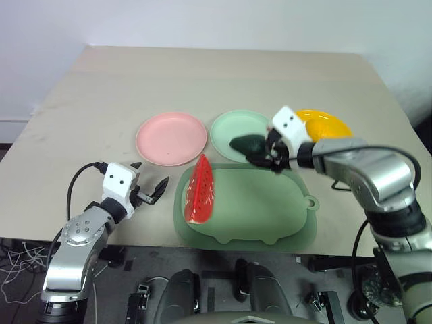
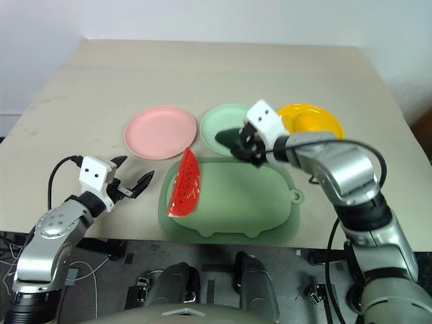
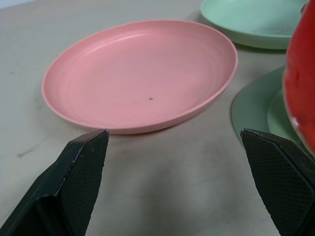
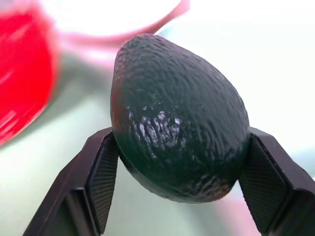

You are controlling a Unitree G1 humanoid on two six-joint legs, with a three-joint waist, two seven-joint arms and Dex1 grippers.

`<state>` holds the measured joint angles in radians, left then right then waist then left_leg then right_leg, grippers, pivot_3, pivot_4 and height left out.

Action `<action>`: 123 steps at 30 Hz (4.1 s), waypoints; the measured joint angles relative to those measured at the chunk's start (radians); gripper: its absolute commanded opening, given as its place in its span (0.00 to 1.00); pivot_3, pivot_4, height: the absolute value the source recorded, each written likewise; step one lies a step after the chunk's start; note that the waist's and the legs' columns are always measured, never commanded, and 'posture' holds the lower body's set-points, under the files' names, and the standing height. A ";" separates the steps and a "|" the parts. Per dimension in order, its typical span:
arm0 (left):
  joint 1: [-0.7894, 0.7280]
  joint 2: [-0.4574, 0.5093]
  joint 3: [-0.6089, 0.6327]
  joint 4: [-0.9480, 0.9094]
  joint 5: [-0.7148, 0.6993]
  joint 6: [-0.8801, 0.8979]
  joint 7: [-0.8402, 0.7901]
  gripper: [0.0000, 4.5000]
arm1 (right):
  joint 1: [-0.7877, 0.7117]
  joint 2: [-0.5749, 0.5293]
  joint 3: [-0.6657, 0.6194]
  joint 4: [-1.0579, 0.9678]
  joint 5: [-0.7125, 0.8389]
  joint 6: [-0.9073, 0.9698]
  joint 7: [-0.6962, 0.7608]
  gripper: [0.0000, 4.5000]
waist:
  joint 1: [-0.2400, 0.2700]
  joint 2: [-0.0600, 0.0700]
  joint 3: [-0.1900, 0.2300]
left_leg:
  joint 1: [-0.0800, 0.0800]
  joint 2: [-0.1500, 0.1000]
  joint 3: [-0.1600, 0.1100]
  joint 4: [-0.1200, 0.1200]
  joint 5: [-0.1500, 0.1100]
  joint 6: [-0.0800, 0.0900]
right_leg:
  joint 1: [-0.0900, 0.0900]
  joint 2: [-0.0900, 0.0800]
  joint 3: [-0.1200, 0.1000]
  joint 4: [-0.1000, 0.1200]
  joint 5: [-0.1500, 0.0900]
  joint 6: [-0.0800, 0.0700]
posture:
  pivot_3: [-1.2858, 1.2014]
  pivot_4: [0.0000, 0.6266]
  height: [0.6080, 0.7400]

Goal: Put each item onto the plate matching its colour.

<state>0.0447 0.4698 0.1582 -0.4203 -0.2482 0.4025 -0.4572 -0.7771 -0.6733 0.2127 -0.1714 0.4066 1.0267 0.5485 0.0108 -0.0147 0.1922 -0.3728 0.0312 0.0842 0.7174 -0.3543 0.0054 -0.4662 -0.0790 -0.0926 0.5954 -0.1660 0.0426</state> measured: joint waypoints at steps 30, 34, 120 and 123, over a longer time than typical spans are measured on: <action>-0.415 -0.099 -0.064 -0.383 -0.194 0.831 0.229 1.00 | 0.231 -0.097 -0.128 0.164 -0.240 -0.717 0.301 0.99 | 0.000 -0.001 0.001 | 0.002 -0.002 -0.003 0.001 0.001 -0.002 | 0.004 0.000 -0.001 0.000 0.000 0.001 | 0.52 0.24 1.00; -0.607 -0.228 -0.039 -0.393 -0.209 1.123 0.294 1.00 | 0.272 -0.086 -0.138 0.159 -0.247 -0.720 0.287 0.99 | -0.003 -0.001 0.001 | 0.002 -0.002 -0.003 0.000 0.001 -0.002 | 0.004 0.001 -0.001 0.000 0.000 0.001 | 0.52 0.24 1.00; -0.234 0.075 0.120 -0.079 -0.103 0.545 0.249 1.00 | 0.687 -0.114 -0.422 0.040 -0.171 -0.679 0.287 1.00 | 0.000 -0.001 0.000 | 0.003 0.000 -0.001 0.000 0.006 -0.010 | 0.004 0.000 0.000 0.001 0.000 0.000 | 0.52 0.24 1.00; 0.013 0.070 0.166 -0.126 -0.103 0.408 0.164 1.00 | 0.719 -0.114 -0.467 0.018 -0.071 -0.637 0.347 1.00 | 0.008 -0.001 0.000 | 0.003 0.000 -0.002 0.001 0.001 -0.002 | 0.005 -0.001 -0.001 0.000 -0.001 -0.001 | 0.52 0.24 1.00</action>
<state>0.0578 0.5401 0.3237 -0.5462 -0.3516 0.8102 -0.2928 -0.0584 -0.7873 -0.2540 -0.1531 0.3352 0.3899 0.8951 0.0186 -0.0158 0.1926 -0.3696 0.0307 0.0818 0.7180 -0.3529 0.0031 -0.4616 -0.0799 -0.0932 0.5955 -0.1669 0.0414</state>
